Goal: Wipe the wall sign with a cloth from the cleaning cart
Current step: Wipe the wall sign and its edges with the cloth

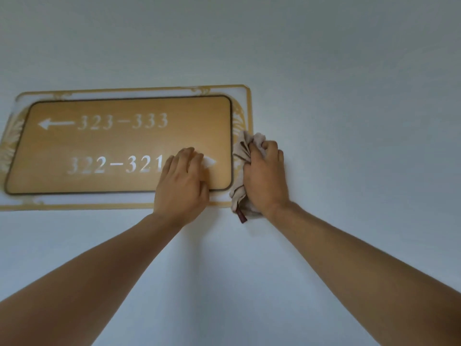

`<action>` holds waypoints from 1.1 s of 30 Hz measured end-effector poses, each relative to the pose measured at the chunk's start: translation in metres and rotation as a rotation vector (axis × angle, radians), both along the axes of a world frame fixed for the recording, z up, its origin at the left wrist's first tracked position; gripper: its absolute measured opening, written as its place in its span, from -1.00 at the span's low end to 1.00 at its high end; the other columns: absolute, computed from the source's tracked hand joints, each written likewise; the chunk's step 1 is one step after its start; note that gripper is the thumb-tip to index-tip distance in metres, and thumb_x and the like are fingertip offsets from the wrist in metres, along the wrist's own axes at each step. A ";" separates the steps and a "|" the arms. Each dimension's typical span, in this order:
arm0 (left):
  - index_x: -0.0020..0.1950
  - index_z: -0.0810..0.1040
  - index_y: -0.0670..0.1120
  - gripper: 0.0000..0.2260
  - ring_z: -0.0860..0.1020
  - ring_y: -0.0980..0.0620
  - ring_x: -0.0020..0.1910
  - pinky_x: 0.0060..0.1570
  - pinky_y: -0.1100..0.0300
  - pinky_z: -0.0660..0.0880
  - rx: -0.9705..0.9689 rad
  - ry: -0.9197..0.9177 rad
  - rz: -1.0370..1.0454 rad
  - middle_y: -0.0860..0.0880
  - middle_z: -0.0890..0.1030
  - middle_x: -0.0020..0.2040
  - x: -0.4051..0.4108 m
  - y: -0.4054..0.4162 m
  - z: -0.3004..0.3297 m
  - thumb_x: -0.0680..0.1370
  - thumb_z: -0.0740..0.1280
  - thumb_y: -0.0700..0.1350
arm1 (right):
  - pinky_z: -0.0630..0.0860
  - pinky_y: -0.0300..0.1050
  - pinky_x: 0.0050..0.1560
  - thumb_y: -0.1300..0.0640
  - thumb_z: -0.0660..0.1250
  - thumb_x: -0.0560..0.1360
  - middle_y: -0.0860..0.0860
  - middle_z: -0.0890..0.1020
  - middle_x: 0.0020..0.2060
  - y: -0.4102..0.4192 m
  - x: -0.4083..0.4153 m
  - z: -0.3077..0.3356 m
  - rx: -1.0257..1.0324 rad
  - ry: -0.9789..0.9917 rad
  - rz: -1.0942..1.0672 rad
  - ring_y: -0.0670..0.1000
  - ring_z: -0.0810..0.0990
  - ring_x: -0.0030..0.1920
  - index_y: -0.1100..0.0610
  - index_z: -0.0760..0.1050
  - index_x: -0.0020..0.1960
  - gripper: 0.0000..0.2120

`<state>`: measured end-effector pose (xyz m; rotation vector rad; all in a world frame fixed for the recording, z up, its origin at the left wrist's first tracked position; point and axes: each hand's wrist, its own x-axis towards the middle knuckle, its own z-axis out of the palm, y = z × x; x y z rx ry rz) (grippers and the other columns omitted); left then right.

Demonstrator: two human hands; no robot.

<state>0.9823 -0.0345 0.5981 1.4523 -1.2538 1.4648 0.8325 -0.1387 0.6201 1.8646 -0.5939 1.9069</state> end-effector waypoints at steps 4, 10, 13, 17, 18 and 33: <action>0.34 0.45 -0.20 -0.47 0.37 -0.23 0.40 0.41 -0.18 0.30 0.008 -0.011 0.006 -0.22 0.43 0.39 -0.003 -0.005 0.024 0.43 0.08 -0.04 | 0.40 -0.03 0.25 0.25 0.14 0.58 0.18 0.36 0.29 0.006 -0.002 0.057 0.000 -0.005 -0.009 0.18 0.36 0.19 0.17 0.44 0.36 -0.64; 0.30 0.48 -0.18 -0.55 0.41 -0.22 0.36 0.38 -0.15 0.33 0.005 -0.055 0.017 -0.20 0.45 0.38 -0.011 -0.014 0.058 0.47 0.12 -0.05 | 0.36 -0.06 0.26 0.26 0.14 0.59 0.17 0.37 0.30 0.009 -0.006 0.126 0.016 0.013 -0.013 0.18 0.36 0.23 0.20 0.45 0.34 -0.66; 0.23 0.50 -0.18 -0.58 0.42 -0.21 0.33 0.37 -0.13 0.34 -0.007 -0.066 0.023 -0.20 0.47 0.34 -0.010 -0.016 0.072 0.44 0.14 -0.04 | 0.34 -0.04 0.29 0.26 0.13 0.59 0.18 0.37 0.31 0.011 -0.009 0.156 0.021 0.042 -0.011 0.20 0.36 0.25 0.23 0.43 0.35 -0.64; 0.25 0.51 -0.20 -0.56 0.42 -0.22 0.34 0.37 -0.13 0.34 -0.035 -0.081 0.007 -0.21 0.48 0.34 -0.006 -0.020 0.071 0.46 0.13 -0.05 | 0.34 -0.02 0.32 0.27 0.14 0.58 0.21 0.38 0.31 0.011 -0.011 0.174 0.020 0.063 0.005 0.22 0.36 0.27 0.24 0.44 0.34 -0.64; 0.30 0.50 -0.20 -0.54 0.40 -0.22 0.38 0.40 -0.15 0.32 -0.041 -0.086 0.003 -0.23 0.46 0.38 -0.004 -0.023 0.068 0.47 0.12 -0.05 | 0.34 -0.03 0.32 0.27 0.14 0.57 0.21 0.38 0.31 0.011 -0.010 0.173 0.027 0.059 0.018 0.22 0.36 0.26 0.24 0.44 0.34 -0.64; 0.37 0.46 -0.24 -0.49 0.30 -0.24 0.50 0.48 -0.23 0.20 -0.095 -0.004 -0.082 -0.25 0.40 0.47 -0.013 -0.039 0.001 0.48 0.09 -0.08 | 0.38 -0.07 0.20 0.26 0.16 0.54 0.13 0.42 0.23 -0.004 -0.011 0.062 -0.039 0.030 0.104 0.15 0.39 0.16 0.18 0.48 0.29 -0.65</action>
